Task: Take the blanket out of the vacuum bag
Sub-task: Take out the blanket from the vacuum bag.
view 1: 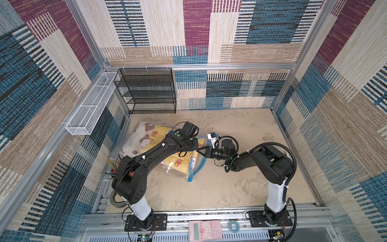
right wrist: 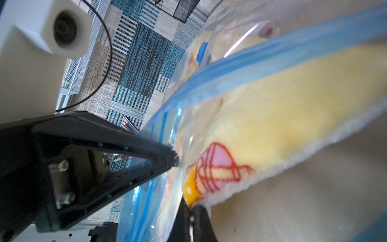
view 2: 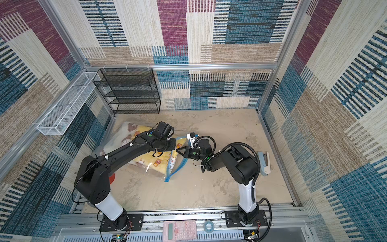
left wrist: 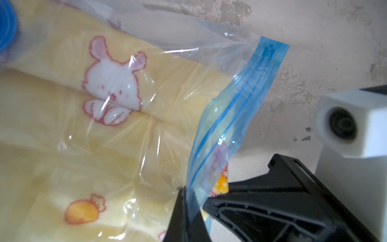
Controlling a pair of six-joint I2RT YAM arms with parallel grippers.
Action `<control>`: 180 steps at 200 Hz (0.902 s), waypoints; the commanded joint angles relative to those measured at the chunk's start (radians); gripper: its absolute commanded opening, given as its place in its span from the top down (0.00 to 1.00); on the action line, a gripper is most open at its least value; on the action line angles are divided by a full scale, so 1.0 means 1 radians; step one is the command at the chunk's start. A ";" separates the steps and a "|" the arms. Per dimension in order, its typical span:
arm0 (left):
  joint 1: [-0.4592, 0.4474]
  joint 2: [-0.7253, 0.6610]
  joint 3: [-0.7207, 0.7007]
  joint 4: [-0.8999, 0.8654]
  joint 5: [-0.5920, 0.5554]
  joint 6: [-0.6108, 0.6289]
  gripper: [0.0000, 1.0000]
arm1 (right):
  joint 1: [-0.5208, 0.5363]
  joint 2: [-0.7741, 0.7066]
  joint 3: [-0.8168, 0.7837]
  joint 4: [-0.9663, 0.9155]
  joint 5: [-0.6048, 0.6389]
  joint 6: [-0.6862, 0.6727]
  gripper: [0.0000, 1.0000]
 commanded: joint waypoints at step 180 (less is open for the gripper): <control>0.009 -0.012 -0.005 0.011 -0.012 0.018 1.00 | -0.071 0.037 -0.024 0.079 -0.084 0.053 0.65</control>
